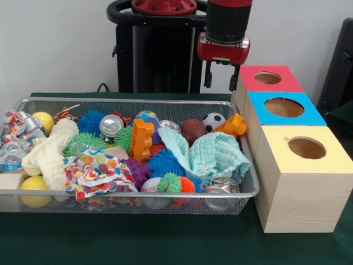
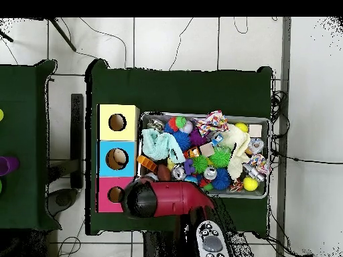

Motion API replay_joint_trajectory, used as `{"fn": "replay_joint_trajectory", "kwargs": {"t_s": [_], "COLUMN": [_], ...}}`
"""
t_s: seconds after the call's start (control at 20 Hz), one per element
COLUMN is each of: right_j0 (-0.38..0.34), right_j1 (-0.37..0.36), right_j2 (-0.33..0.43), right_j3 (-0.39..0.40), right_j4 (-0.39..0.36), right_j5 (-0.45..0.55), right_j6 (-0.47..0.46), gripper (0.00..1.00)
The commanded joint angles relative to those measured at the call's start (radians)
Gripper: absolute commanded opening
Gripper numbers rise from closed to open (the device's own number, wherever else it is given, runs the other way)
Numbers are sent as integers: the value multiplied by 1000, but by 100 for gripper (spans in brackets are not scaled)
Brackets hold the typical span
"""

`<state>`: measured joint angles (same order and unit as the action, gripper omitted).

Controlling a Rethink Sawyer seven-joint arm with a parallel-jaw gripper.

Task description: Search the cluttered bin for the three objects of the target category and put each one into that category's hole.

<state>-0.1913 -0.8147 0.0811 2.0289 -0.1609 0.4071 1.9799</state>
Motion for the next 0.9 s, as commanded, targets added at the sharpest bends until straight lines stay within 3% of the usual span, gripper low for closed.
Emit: {"fn": "replay_joint_trajectory", "kwargs": {"t_s": [0.05, 0.35, 0.7, 0.9], "right_j0": [-7, -43, -91, -118], "right_j1": [-60, -21, 56, 73], "right_j2": [71, 75, 89, 96], "right_j3": [-57, -82, -193, -193], "right_j4": [62, 58, 28, 16], "right_j5": [147, 132, 182, 161], "right_j6": [66, 33, -36, -40], "gripper": [100, 100, 100, 100]}}
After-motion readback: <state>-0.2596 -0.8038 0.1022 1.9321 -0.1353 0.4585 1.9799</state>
